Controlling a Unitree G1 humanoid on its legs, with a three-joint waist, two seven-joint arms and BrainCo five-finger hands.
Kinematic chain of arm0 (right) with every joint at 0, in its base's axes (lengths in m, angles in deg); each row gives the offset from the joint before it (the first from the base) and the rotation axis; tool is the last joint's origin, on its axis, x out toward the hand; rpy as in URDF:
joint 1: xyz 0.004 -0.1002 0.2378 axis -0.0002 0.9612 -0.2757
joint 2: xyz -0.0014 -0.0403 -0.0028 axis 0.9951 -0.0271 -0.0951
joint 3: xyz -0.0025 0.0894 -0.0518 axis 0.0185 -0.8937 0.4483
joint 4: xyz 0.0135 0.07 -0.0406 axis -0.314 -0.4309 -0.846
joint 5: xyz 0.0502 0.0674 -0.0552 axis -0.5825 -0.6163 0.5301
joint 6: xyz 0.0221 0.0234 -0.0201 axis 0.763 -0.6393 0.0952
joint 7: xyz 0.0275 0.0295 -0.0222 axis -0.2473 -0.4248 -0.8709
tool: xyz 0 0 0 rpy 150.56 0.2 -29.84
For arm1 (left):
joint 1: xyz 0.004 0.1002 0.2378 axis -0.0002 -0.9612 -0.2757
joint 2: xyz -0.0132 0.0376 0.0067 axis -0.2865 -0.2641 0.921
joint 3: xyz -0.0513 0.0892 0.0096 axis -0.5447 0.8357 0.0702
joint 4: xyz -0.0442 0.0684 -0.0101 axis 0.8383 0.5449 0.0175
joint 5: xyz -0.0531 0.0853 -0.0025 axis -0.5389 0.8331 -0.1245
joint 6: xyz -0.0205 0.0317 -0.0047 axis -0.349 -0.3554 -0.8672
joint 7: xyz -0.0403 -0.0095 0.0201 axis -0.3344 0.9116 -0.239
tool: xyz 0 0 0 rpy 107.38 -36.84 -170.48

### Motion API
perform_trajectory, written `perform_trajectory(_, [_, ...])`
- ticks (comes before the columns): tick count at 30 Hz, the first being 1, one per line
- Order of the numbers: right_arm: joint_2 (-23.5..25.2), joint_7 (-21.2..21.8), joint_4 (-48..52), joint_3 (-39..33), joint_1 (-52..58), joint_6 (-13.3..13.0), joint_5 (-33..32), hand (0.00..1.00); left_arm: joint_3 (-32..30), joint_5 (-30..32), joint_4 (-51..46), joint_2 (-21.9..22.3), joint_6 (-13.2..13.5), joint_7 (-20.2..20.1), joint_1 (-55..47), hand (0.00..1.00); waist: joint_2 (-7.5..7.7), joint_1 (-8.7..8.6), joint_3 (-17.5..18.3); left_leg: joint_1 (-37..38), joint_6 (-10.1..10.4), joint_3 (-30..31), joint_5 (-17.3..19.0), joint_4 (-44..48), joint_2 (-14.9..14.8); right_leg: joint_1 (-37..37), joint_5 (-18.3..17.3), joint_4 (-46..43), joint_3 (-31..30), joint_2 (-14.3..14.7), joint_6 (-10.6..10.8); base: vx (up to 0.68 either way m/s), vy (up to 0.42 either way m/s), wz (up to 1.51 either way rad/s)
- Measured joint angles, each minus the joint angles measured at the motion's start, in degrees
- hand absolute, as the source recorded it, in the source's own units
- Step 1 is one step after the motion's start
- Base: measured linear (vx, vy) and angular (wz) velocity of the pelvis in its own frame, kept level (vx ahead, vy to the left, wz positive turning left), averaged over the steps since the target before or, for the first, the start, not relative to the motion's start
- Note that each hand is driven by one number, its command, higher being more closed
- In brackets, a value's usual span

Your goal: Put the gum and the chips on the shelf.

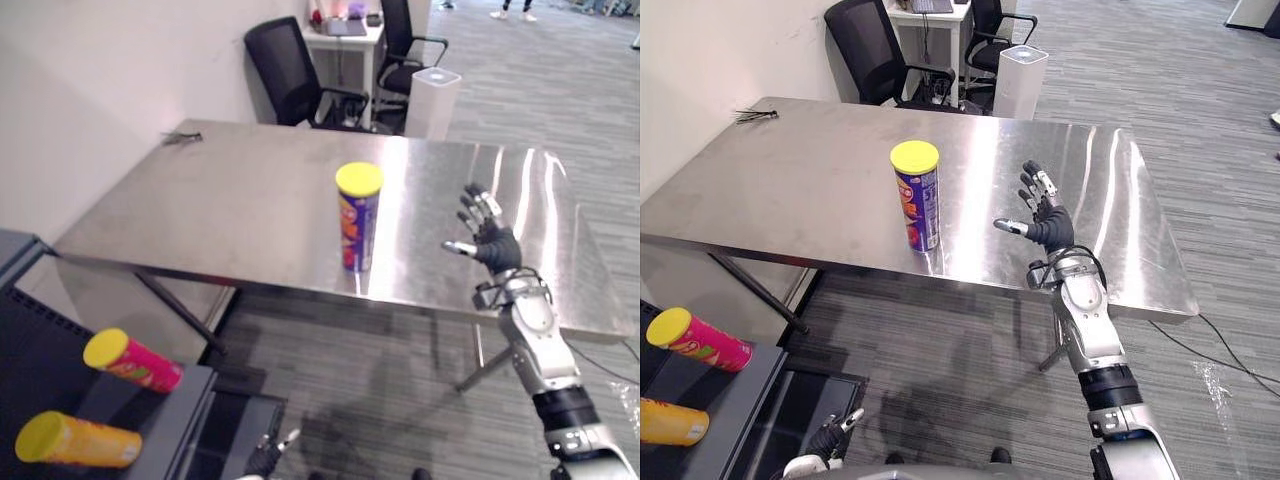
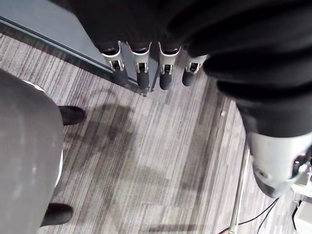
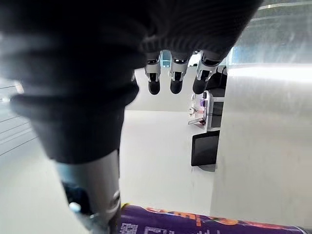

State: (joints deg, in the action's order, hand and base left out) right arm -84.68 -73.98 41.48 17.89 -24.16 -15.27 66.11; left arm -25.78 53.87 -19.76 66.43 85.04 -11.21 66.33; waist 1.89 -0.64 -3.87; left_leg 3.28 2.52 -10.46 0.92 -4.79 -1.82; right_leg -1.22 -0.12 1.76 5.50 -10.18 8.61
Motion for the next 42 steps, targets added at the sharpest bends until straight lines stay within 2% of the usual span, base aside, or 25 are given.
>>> perform_trajectory(7, [0.1,1.0,-3.9,4.7,-3.9,1.5,-0.1,0.0,0.5,0.0,-0.2,0.1,0.0,0.1,0.2,0.0,0.02,0.86,0.0,0.1,0.0,0.0,0.0,0.0,0.0,-0.1,0.0,0.0,0.0,0.0,0.0,0.0,0.0,0.0])
perform_trajectory(12, [2.3,1.1,-5.3,6.8,-7.3,1.8,-1.7,0.0,0.5,-0.1,-0.5,0.1,0.0,0.1,0.2,0.0,0.01,1.02,-0.4,0.0,0.0,0.0,0.0,0.0,0.0,-0.1,0.0,0.0,0.0,0.0,0.0,0.0,0.0,0.0])
perform_trajectory(18, [2.3,1.1,-9.0,9.2,-12.6,2.1,-1.8,0.0,0.5,-0.2,-0.9,0.1,0.0,0.7,0.3,0.0,0.15,1.31,-1.4,0.0,0.0,0.2,0.0,0.0,0.0,-0.1,0.0,0.0,0.2,0.0,0.0,0.0,0.0,0.0])
perform_trajectory(22, [2.3,1.0,-9.5,9.3,-13.3,2.3,-1.8,0.0,0.4,-0.4,-1.1,0.2,0.0,0.9,0.7,0.0,0.25,2.35,-1.7,0.0,0.0,0.3,0.0,-0.1,0.0,-0.1,0.0,0.1,0.4,0.0,0.0,0.0,0.0,0.01])
perform_trajectory(42, [2.4,-0.2,-18.3,9.4,-21.3,4.0,-1.8,0.0,0.3,-0.6,-2.6,0.2,0.0,1.3,0.7,0.0,0.5,2.55,-3.5,-0.2,0.0,1.6,-0.5,-0.6,0.1,-0.5,0.0,0.4,1.7,0.0,0.0,0.0,-0.004,0.02])
